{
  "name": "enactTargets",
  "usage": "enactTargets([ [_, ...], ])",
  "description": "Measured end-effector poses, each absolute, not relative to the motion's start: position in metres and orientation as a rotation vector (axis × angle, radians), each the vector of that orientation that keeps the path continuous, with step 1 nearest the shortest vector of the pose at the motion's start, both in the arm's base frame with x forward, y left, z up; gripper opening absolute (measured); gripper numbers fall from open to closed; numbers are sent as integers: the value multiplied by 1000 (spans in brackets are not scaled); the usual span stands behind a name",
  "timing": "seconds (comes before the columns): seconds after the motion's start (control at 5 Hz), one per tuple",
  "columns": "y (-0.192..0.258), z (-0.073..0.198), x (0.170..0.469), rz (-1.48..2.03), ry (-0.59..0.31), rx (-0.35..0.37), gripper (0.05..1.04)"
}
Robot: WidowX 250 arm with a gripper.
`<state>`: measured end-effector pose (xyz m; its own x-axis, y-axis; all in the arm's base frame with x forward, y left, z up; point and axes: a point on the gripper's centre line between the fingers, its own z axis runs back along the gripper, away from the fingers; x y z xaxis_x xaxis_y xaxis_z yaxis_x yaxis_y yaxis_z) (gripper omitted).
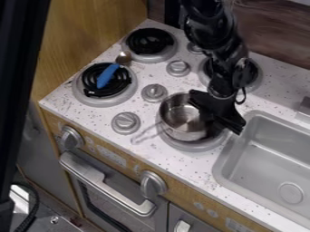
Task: Move the silver pot to the top left burner
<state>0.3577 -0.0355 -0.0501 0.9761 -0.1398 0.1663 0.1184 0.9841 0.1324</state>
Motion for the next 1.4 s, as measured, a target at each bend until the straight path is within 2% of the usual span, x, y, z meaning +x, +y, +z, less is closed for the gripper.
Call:
enactTargets([
  [0.2,-17,-46,365,-128,-195,124,79],
  [0.4,20,-22,402,-121,-286,172,71],
  [0.6,32,-6,441,-215,-389,163,71],
  [0.8,78,-5,470,-229,-436,167,71],
  [1.0,99,-7,498,-251,-461,194,71],
  [1.2,111,-17,522,-261,-466,202,71],
  [1.4,136,-26,533,-255,-437,248,71],
])
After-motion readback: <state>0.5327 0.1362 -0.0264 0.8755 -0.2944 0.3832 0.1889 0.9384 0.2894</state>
